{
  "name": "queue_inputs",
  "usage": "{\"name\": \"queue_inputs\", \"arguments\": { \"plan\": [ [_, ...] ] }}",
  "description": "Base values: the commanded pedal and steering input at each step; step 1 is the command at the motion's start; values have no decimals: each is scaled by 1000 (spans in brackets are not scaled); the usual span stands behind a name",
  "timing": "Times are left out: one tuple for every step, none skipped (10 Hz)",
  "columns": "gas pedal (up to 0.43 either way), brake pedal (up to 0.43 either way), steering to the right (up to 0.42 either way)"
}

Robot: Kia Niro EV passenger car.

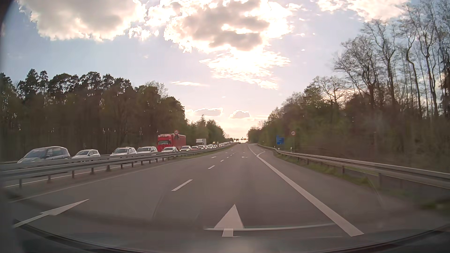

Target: Follow the waypoints while adhering to traffic rules and regulations

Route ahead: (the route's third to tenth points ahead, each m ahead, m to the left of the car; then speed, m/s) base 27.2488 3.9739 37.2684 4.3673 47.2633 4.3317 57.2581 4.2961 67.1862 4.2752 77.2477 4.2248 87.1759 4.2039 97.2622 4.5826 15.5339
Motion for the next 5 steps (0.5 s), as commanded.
{"name": "queue_inputs", "arguments": {
  "plan": [
    [47,0,-2],
    [47,0,-2],
    [47,0,-2],
    [47,0,-2],
    [47,0,-3]
  ]
}}
